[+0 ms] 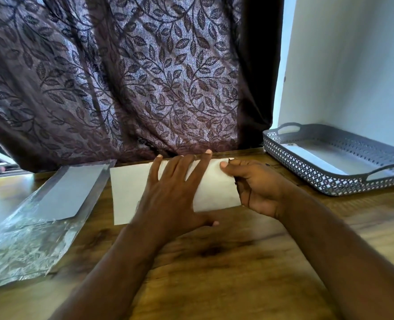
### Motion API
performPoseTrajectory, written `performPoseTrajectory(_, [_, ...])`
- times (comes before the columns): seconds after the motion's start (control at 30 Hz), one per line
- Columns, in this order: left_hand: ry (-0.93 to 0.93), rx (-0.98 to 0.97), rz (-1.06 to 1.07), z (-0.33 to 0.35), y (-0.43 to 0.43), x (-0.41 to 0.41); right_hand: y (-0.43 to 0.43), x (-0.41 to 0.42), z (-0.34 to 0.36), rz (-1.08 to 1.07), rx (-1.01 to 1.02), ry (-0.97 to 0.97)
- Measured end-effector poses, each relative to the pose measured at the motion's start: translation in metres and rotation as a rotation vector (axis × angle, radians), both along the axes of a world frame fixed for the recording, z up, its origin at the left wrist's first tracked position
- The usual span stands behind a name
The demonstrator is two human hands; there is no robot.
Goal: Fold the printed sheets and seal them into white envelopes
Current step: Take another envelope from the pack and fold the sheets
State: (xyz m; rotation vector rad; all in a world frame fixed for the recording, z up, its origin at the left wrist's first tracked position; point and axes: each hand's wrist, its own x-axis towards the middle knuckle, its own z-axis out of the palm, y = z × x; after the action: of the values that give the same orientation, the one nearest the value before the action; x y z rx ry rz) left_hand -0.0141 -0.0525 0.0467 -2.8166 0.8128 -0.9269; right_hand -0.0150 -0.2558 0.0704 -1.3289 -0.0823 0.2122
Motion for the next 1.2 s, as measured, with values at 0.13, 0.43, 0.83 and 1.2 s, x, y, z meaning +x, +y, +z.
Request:
performPoseTrajectory(0.13, [-0.024, 0.0, -0.002, 0.001, 0.004, 0.001, -0.004, 0.002, -0.001, 0.02, 0.044, 0.003])
performPoseTrajectory(0.43, [-0.097, -0.01, 0.022, 0.001, 0.01, 0.005, -0.012, 0.015, -0.001, 0.021, 0.014, -0.079])
performPoseTrajectory(0.83, [0.05, -0.109, 0.204, -0.004, 0.047, 0.024, -0.021, 0.061, -0.052, -0.22, -1.232, -0.54])
performPoseTrajectory(1.2, [0.079, -0.162, 0.188, -0.016, 0.051, 0.032, -0.012, 0.071, -0.049, -0.053, -1.423, -0.39])
